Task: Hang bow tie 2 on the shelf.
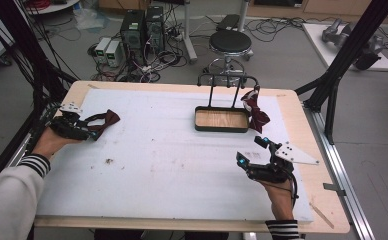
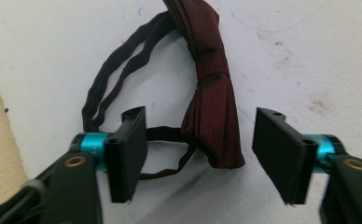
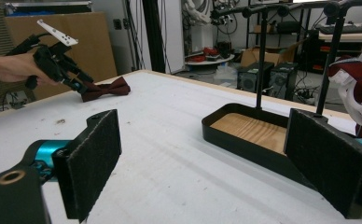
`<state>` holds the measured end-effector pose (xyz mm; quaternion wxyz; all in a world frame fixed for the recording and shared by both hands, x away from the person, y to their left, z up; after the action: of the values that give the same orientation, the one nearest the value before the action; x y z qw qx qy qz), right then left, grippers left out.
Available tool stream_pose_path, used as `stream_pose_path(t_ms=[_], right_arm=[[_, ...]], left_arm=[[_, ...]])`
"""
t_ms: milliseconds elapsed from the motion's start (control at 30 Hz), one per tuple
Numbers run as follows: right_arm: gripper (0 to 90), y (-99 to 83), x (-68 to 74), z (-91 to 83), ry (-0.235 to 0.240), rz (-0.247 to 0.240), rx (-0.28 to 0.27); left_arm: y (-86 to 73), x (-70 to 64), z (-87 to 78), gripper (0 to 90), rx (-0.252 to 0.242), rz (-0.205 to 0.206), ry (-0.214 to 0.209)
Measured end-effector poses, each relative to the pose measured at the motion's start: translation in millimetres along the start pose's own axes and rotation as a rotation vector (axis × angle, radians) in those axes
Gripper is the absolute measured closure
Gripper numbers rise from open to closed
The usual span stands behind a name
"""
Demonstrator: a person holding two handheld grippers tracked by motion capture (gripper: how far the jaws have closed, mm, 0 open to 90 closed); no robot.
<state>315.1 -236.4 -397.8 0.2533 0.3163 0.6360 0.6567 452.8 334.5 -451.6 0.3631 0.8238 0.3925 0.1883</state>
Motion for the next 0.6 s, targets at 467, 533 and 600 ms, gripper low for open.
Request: stream_pose_path(t_ms=[467, 533, 600], right_arm=[[10.4, -1.6, 0.4, 2.3, 0.000, -0.002, 0.011], [10.4, -1.6, 0.5, 2.5, 0.000, 0.000, 0.010], [10.4, -1.6, 0.5, 2.3, 0.000, -0.001, 0.010]], left_arm=[[0.9, -6.6, 3.5, 77.6, 0.039, 0.031, 0.013], [1.2, -7.2, 3.1, 80.1, 0.041, 0.036, 0.023], [1.1, -7.1, 2.3, 81.2, 0.046, 0.041, 0.019]])
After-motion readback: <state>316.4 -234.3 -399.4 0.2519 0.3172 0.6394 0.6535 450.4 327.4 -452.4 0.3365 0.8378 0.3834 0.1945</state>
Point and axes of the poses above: each handheld gripper's, and its own axes: z roughly forward along the jaws, y roughly out of its top, x roughly to its left, the point moved 5 cm from there along z, roughly forward along the jaws, and after that the axes turned 7 degrees about -x, right-handed, at the moved point
